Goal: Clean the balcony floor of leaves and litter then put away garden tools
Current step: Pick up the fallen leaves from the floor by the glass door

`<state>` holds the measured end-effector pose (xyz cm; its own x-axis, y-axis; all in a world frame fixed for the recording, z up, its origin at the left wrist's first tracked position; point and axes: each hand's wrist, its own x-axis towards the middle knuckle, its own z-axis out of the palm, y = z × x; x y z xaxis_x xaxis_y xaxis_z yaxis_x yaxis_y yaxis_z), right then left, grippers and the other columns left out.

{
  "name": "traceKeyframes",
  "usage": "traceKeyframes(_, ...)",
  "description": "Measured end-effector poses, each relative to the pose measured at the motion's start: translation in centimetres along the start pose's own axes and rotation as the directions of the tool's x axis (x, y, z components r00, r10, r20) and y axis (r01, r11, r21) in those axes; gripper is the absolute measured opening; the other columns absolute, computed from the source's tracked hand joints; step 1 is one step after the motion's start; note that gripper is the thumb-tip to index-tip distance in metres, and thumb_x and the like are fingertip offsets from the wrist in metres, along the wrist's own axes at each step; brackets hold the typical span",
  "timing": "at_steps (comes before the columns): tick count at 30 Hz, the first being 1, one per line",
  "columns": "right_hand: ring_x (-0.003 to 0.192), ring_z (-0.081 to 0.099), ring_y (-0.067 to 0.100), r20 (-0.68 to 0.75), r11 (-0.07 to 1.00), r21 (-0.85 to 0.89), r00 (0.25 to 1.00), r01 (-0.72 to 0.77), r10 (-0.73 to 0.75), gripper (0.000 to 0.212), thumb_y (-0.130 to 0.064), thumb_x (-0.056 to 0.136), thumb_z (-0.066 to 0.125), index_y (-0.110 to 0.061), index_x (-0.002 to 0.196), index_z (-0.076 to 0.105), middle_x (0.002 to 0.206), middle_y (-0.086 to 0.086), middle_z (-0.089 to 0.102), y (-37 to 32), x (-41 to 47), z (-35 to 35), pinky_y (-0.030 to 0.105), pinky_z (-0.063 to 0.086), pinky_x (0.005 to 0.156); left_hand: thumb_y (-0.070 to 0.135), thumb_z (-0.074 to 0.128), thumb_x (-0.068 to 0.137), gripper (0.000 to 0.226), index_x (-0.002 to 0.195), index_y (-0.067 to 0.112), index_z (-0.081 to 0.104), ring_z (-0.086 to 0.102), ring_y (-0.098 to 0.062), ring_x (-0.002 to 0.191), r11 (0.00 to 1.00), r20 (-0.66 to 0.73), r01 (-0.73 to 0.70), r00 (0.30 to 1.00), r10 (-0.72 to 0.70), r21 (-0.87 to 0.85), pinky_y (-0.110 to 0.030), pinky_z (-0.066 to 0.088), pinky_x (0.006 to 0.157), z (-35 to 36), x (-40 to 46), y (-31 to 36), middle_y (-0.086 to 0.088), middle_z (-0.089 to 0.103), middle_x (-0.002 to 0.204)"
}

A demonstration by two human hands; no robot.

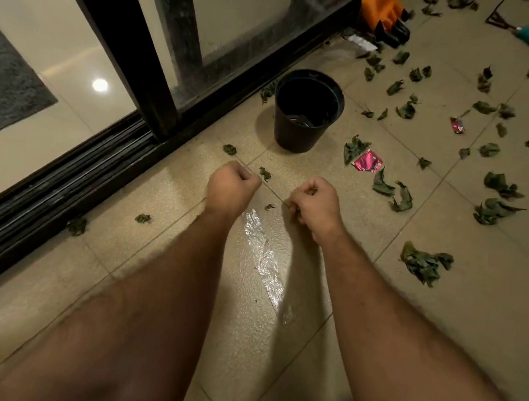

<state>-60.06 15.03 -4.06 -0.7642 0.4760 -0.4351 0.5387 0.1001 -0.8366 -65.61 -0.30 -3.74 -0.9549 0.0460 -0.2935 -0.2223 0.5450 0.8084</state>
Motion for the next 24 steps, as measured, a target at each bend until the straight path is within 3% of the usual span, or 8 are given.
traceKeyframes(1, 0.079, 0.064, 0.015, 0.043, 0.995, -0.092, 0.998, 0.048, -0.044, 0.019, 0.000, 0.089, 0.060, -0.019, 0.088, 0.060, 0.098, 0.003, 0.068, -0.1, -0.2, 0.4, 0.024, 0.051, 0.063, 0.023, 0.065, 0.084, 0.009, 0.082, 0.016, 0.060, 0.068, -0.026, 0.076, 0.996, -0.019, 0.045, 0.999, -0.047, -0.080, -0.042, 0.058, 0.067, -0.5, 0.2, 0.0, -0.008, 0.070, 0.082)
traceKeyframes(3, 0.100, 0.061, 0.010, 0.127, 0.958, -0.241, 0.984, 0.156, -0.128, 0.021, -0.005, 0.092, 0.063, -0.019, 0.107, 0.067, 0.114, -0.004, 0.067, -0.1, -0.6, 1.1, 0.020, 0.046, 0.085, 0.024, 0.066, 0.080, 0.010, 0.082, 0.017, 0.059, 0.063, -0.020, 0.067, 0.969, 0.018, 0.119, 0.993, -0.118, -0.215, -0.037, 0.052, 0.061, -1.4, 0.5, 0.0, -0.009, 0.072, 0.085)
traceKeyframes(6, 0.102, 0.061, 0.010, 0.212, 0.824, -0.479, 0.951, 0.303, -0.226, 0.026, -0.017, 0.090, 0.069, -0.016, 0.117, 0.070, 0.113, -0.004, 0.070, 0.1, -1.3, 1.9, 0.017, 0.039, 0.087, 0.011, 0.057, 0.092, 0.007, 0.094, 0.017, 0.058, 0.049, -0.011, 0.056, 0.903, 0.140, 0.222, 0.973, -0.182, -0.368, -0.026, 0.037, 0.048, -2.5, 0.7, -0.1, -0.008, 0.069, 0.085)
traceKeyframes(9, 0.094, 0.063, 0.014, 0.216, 0.705, -0.613, 0.934, 0.356, -0.284, 0.015, -0.023, 0.087, 0.074, -0.017, 0.101, 0.074, 0.101, -0.002, 0.072, 0.5, -1.4, 2.3, 0.021, 0.042, 0.079, 0.008, 0.045, 0.099, 0.020, 0.107, 0.016, 0.061, 0.046, -0.011, 0.055, 0.885, 0.157, 0.253, 0.966, -0.207, -0.391, -0.026, 0.036, 0.050, -3.4, 0.8, -0.8, -0.003, 0.058, 0.078)
traceKeyframes(12, 0.084, 0.060, 0.013, 0.195, 0.730, -0.594, 0.941, 0.338, -0.277, 0.009, -0.023, 0.089, 0.071, -0.014, 0.089, 0.072, 0.091, -0.002, 0.069, 0.3, -1.3, 2.5, 0.024, 0.041, 0.072, 0.018, 0.051, 0.100, 0.017, 0.106, 0.011, 0.066, 0.047, -0.013, 0.054, 0.908, 0.105, 0.235, 0.972, -0.211, -0.347, -0.028, 0.041, 0.057, -4.3, 0.9, -1.7, 0.000, 0.054, 0.067)
traceKeyframes(15, 0.079, 0.059, 0.013, 0.060, 0.868, -0.418, 0.962, 0.267, -0.266, 0.005, -0.013, 0.091, 0.064, -0.009, 0.088, 0.066, 0.085, 0.001, 0.065, -1.0, -0.5, 2.9, 0.026, 0.048, 0.069, 0.030, 0.063, 0.097, 0.018, 0.093, 0.013, 0.066, 0.047, -0.012, 0.055, 0.943, 0.062, 0.170, 0.985, -0.159, -0.287, -0.026, 0.043, 0.055, -5.3, 0.8, -2.0, 0.001, 0.055, 0.066)
traceKeyframes(18, 0.087, 0.059, 0.012, -0.025, 0.904, -0.365, 0.968, 0.223, -0.249, 0.008, -0.008, 0.094, 0.059, -0.011, 0.099, 0.065, 0.094, -0.002, 0.063, -2.7, 0.8, 3.9, 0.023, 0.050, 0.075, 0.039, 0.067, 0.093, 0.028, 0.090, 0.012, 0.065, 0.051, -0.010, 0.061, 0.967, 0.012, 0.117, 0.993, -0.117, -0.225, -0.024, 0.041, 0.057, -6.5, 0.8, -2.4, 0.003, 0.059, 0.073)
traceKeyframes(24, 0.096, 0.061, 0.018, 0.078, 0.764, -0.576, 0.950, 0.291, -0.303, 0.015, -0.016, 0.095, 0.062, -0.012, 0.108, 0.068, 0.103, 0.003, 0.068, -3.1, 2.2, 5.8, 0.028, 0.049, 0.080, 0.041, 0.063, 0.094, 0.031, 0.093, 0.011, 0.069, 0.063, -0.016, 0.079, 0.988, 0.000, 0.091, 0.996, -0.092, -0.123, -0.029, 0.050, 0.068, -7.8, 0.7, -3.2, -0.001, 0.068, 0.088)
